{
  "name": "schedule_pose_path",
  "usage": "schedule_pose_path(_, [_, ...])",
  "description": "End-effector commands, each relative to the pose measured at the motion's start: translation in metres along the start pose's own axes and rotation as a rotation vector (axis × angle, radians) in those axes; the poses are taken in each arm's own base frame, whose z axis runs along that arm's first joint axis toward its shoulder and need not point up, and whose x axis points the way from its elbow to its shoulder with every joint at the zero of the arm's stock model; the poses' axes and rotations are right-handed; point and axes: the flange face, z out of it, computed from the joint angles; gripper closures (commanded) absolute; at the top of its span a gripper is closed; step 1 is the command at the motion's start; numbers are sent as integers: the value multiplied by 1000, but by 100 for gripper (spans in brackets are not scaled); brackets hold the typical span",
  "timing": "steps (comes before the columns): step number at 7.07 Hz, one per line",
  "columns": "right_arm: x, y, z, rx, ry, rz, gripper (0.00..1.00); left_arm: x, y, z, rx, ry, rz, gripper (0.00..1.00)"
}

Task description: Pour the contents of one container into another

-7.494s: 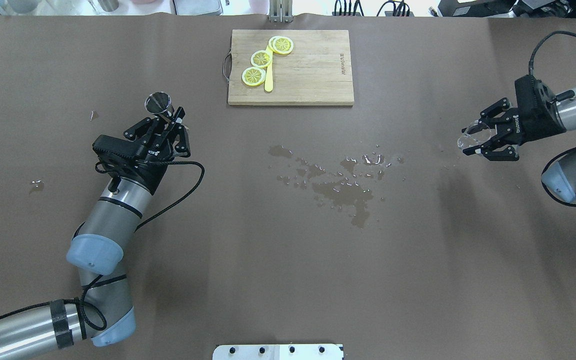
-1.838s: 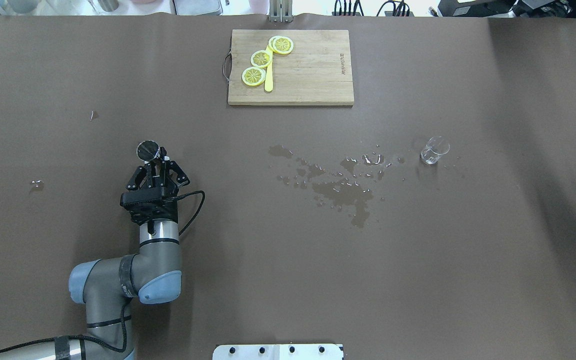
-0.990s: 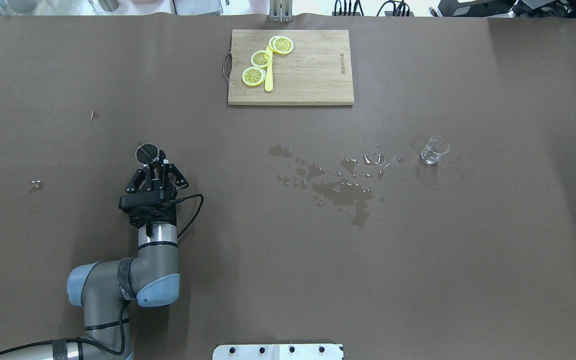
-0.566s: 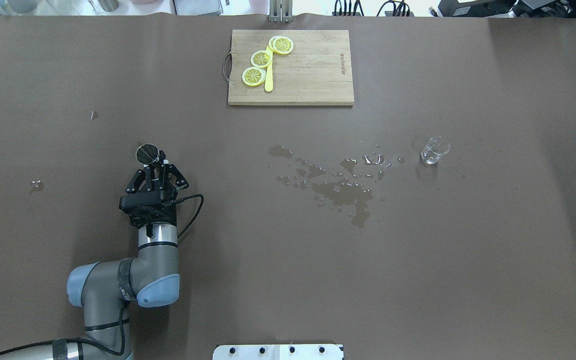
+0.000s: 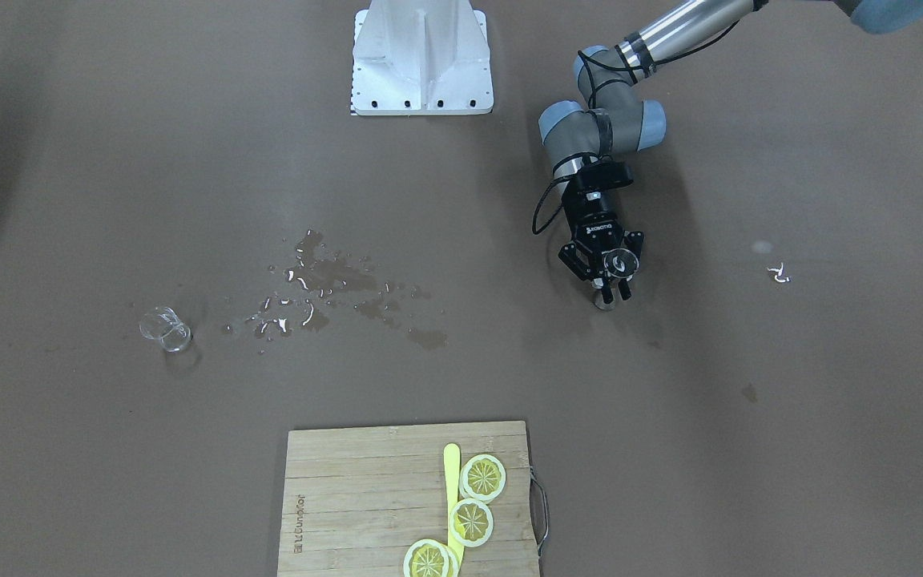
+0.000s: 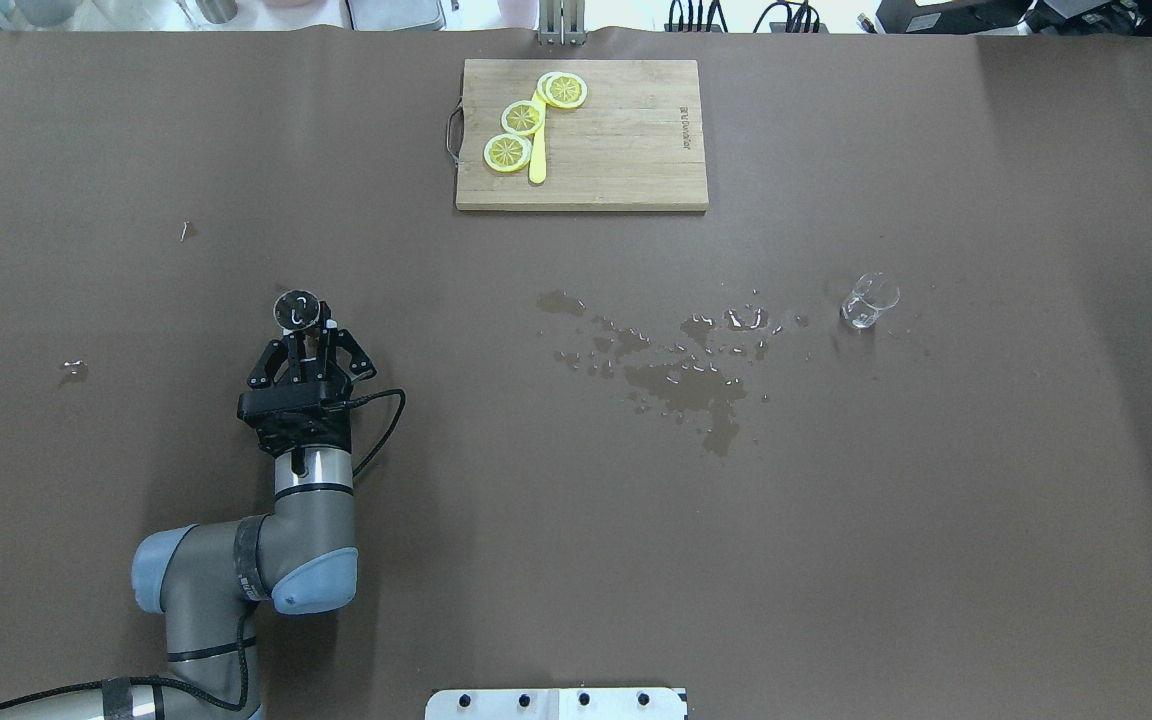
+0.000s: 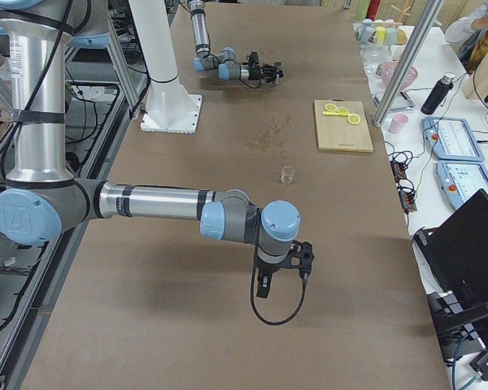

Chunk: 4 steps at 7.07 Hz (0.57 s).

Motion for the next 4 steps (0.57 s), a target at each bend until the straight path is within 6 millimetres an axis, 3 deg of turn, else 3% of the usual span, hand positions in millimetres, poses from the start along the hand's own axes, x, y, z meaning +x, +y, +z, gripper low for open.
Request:
schedule_pose_path(1, [0, 0, -1, 2, 0, -1, 0, 0, -1, 0, 0, 0, 1, 57])
schedule_pose_path(4, [-1, 1, -2, 4, -1, -3, 0, -2, 0, 0, 0, 0, 3, 56])
